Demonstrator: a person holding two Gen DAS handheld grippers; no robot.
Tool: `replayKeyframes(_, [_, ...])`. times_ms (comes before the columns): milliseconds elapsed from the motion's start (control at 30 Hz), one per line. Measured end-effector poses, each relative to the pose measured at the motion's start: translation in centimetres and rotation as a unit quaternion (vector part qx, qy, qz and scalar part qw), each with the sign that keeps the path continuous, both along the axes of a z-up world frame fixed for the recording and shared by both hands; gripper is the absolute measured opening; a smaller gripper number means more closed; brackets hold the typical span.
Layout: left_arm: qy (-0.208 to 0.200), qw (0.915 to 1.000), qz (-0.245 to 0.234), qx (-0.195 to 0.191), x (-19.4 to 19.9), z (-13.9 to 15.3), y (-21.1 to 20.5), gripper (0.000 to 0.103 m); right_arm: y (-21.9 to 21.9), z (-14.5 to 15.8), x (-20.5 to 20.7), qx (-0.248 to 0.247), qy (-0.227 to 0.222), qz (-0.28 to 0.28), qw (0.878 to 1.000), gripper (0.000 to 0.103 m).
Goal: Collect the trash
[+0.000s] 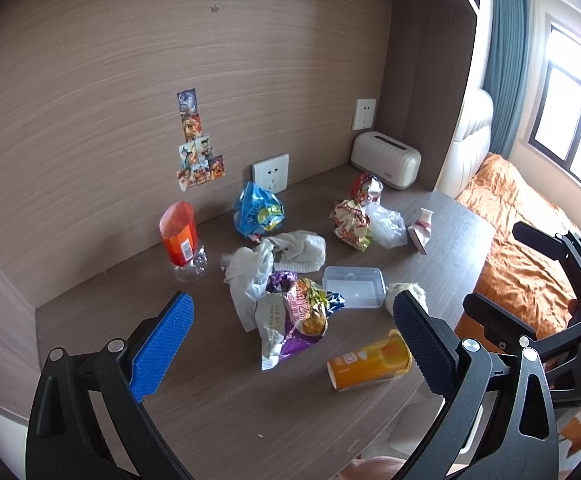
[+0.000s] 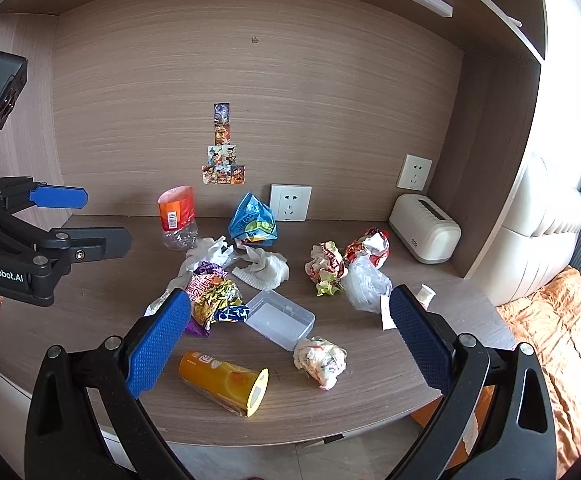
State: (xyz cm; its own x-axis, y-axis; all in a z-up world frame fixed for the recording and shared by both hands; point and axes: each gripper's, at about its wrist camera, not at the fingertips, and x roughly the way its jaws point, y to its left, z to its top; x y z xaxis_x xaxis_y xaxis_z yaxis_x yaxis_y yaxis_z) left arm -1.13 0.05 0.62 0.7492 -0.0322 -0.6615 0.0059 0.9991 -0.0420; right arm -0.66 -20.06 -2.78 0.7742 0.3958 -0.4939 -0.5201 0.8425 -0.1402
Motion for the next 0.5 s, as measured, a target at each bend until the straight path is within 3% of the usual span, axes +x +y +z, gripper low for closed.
replayKeyframes(300, [0.005,0.9999,-0.001,-0.014,0.0,-0.27,0.43,0.098,-0.02,-0.01,0.05,0.0,-0.002,-0.003,1.0,0.099])
replayKeyframes(500, [0.0,1.0,0.007,0.0,0.27,-0.48,0.62,0.098,-0.04,-0.17,0.36,-0.003,-0.004,-0.006,1.0,0.099])
